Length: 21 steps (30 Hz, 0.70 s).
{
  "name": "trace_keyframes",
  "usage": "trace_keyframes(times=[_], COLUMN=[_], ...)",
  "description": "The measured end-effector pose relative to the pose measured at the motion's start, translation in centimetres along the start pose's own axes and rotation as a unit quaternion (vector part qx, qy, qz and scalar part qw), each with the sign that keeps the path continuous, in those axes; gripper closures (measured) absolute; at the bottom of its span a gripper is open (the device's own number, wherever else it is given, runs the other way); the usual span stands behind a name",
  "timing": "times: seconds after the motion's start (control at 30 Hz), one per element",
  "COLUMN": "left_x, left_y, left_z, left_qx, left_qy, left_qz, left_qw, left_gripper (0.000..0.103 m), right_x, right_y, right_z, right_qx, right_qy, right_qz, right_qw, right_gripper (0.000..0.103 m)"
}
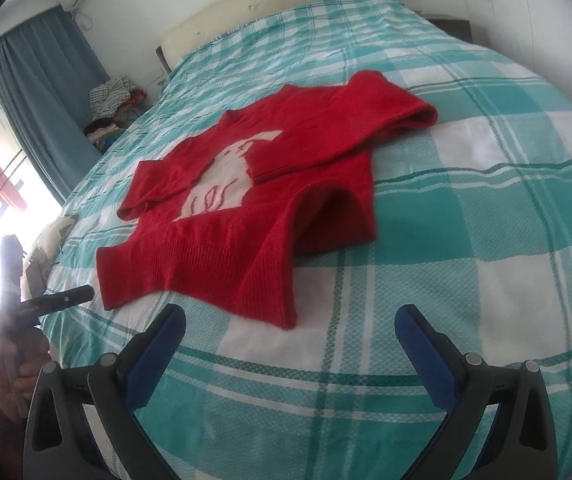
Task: Fold small clothes
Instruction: 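Grasp the sweater hem with both grippers, pull it straight, then release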
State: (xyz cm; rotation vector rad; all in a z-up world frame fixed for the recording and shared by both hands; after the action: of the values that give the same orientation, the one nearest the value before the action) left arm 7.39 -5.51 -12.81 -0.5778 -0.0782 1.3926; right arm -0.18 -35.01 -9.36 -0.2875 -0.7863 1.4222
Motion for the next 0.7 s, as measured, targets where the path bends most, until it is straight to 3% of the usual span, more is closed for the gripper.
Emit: trace_keyframes(times=[0.03,0.07,0.1,0.13,0.2,0.33,0.47,0.57,0.7], left_x=[-0.1,0.0,0.2,0.3,1.0,2.4,3.1,3.6,3.9], left_y=[-0.2,-0.4,-0.5,-0.5,-0.4,2.0,6.3,8.3,8.8], left_z=[-0.4,-0.8,-1.0,-1.1,-0.1,5.3,7.1,5.0,4.4], left_qx=[0.003,0.007,0.013,0.019,0.016,0.024,0.056,0.078,0.073], left_qy=[-0.004,-0.006,0.001,0.013,0.017,0.060,0.039,0.000,-0.020], left_qz=[-0.002,0.000,0.005,0.013,0.020,0.021,-0.017,-0.028,-0.025], left_qw=[1.0000,1.0000,0.9999,0.9997,0.9995,0.9977,0.9975,0.9966,0.9968], left_gripper=[0.054,0.077,0.099,0.100,0.101,0.101,0.101,0.101,0.101], right_x=[0.4,0.6,0.6,0.5,0.2,0.9,2.4,1.9,-0.1], right_y=[-0.3,-0.7,-0.9,-1.1,-0.8,0.2,2.9,5.5,8.0], right_z=[-0.9,-1.7,-2.4,-3.2,-3.9,0.8,5.7,5.1,1.9], right_qx=[0.004,0.005,0.007,0.013,0.034,0.039,0.069,0.115,0.159], right_qy=[-0.006,-0.011,-0.016,-0.025,-0.050,-0.084,-0.112,-0.082,-0.016], right_qz=[0.005,0.010,0.008,0.001,-0.020,-0.024,-0.013,-0.008,-0.004], right_qw=[1.000,1.000,1.000,1.000,0.998,0.995,0.991,0.990,0.987], right_gripper=[0.002,0.008,0.019,0.029,0.098,0.097,0.097,0.097,0.097])
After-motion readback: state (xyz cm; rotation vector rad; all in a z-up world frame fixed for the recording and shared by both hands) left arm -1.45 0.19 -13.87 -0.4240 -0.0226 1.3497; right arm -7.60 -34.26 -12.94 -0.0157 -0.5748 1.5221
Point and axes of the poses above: each gripper's, at about its wrist camera, not at the fingertips, and z roughly against the way its jaws point, x to its left, y to its underside, the point moved 8 cm from there along -z, roughly the way its jaws point, and after that the axes turned 7 degrees about z, right-handed, at the moved point
